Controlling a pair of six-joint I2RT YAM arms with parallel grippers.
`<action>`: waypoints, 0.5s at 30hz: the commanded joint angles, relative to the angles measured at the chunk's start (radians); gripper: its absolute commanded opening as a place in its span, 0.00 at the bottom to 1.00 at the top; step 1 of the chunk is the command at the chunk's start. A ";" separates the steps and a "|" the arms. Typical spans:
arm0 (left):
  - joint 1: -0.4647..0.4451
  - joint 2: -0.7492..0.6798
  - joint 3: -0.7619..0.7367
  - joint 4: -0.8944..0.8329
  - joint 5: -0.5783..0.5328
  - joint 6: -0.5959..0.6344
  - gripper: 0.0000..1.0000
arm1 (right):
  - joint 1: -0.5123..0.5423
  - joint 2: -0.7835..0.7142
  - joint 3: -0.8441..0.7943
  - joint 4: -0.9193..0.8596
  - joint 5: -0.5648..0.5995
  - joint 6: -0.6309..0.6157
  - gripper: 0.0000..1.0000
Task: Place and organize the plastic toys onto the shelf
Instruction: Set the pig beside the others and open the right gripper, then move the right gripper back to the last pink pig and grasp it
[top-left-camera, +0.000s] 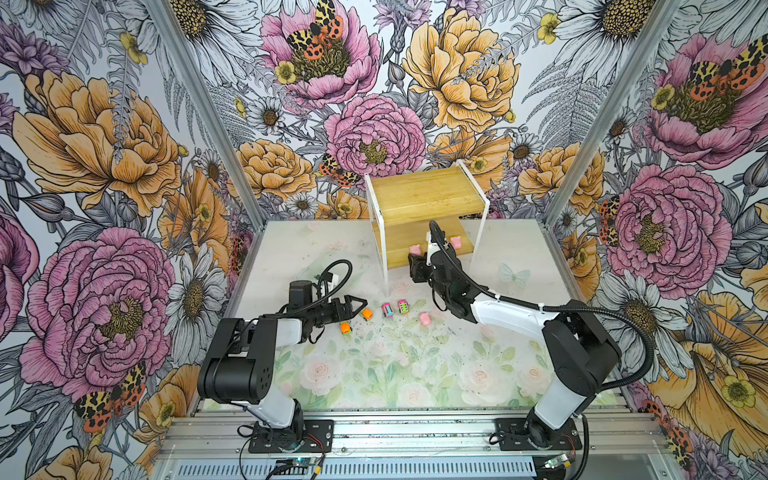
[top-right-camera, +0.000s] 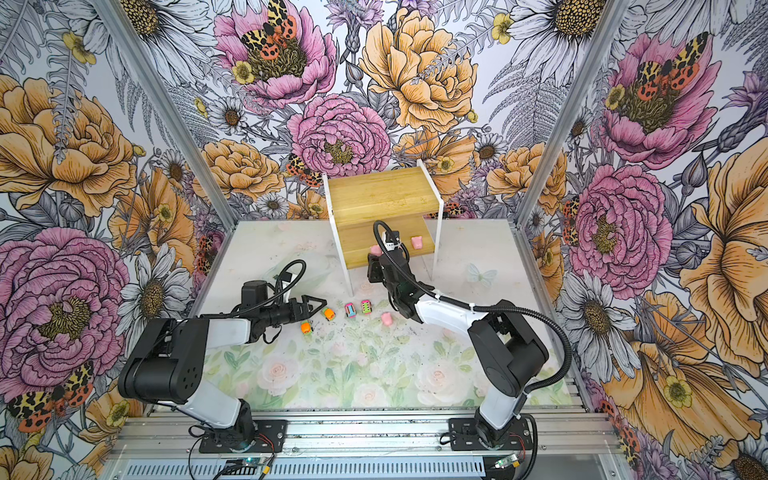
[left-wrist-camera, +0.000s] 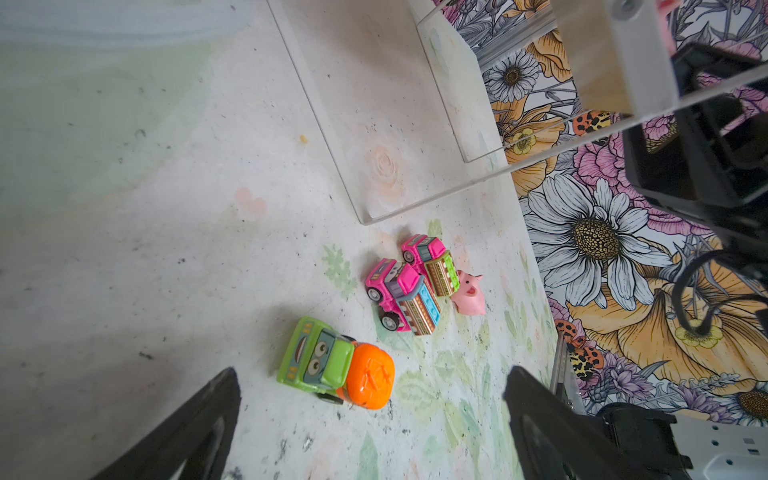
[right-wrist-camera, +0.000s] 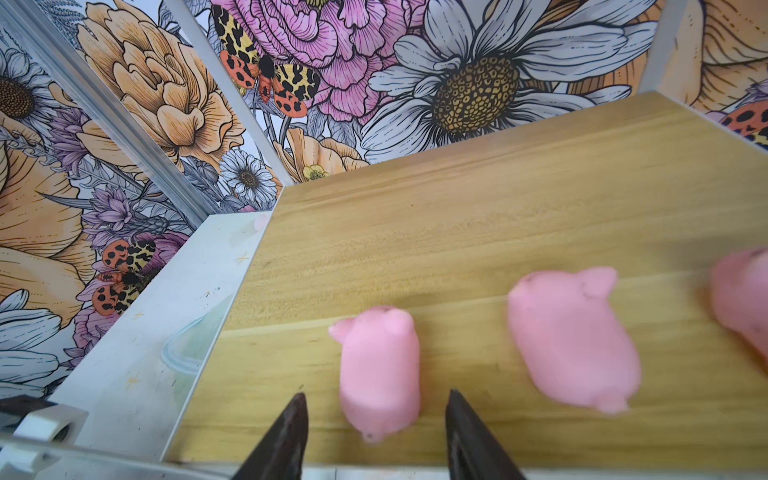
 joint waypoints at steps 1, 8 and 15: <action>0.009 0.007 0.025 0.002 0.014 0.003 0.99 | 0.011 -0.079 -0.050 -0.069 -0.052 -0.031 0.56; 0.010 0.008 0.025 0.001 0.013 0.002 0.99 | 0.011 -0.212 -0.194 -0.143 -0.223 -0.138 0.58; 0.009 0.005 0.023 0.001 0.015 0.004 0.99 | 0.021 -0.260 -0.427 -0.040 -0.234 -0.108 0.56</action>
